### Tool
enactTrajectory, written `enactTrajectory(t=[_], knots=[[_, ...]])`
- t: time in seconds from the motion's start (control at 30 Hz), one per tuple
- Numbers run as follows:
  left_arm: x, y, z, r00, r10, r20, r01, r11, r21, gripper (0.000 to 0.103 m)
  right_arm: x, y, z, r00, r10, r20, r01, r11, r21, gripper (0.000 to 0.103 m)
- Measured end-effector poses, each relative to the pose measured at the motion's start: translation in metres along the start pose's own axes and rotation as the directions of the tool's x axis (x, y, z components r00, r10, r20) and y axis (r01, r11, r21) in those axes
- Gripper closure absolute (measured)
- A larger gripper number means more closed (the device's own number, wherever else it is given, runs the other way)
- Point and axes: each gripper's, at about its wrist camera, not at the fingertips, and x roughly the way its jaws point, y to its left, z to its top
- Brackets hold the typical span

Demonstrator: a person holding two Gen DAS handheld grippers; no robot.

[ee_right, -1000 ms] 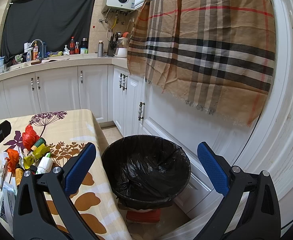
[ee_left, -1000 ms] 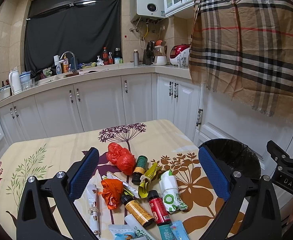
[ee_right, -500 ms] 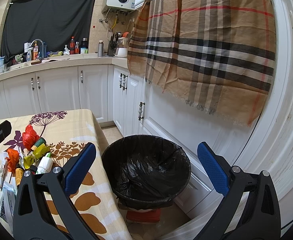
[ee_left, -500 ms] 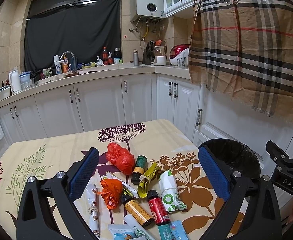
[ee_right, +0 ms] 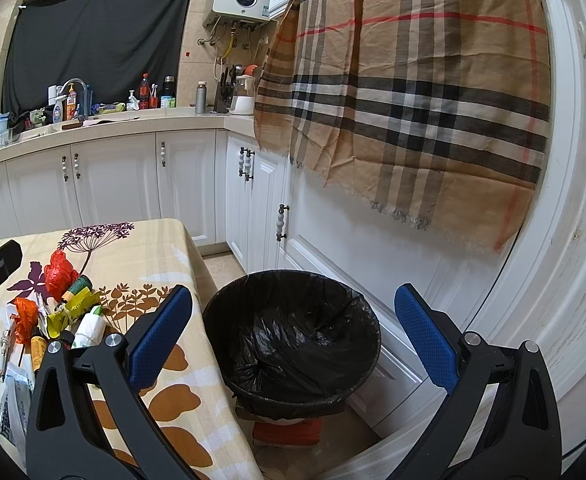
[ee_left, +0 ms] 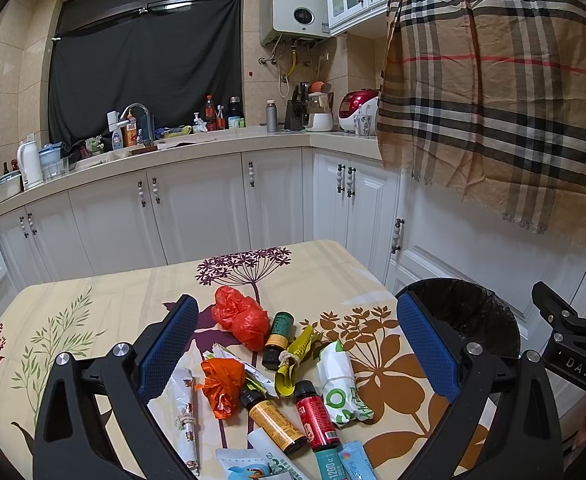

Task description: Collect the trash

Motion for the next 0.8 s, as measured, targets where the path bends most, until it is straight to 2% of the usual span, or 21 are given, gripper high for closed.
enactTrajectory(t=[0.8], knots=[[-0.0001, 0.0002, -0.0003, 1.000, -0.001, 0.000, 0.001, 1.000, -0.001, 0.006, 0.0004, 0.0014, -0.0020, 1.000, 0.002, -0.002, -0.002, 1.000, 0.000, 0.004]])
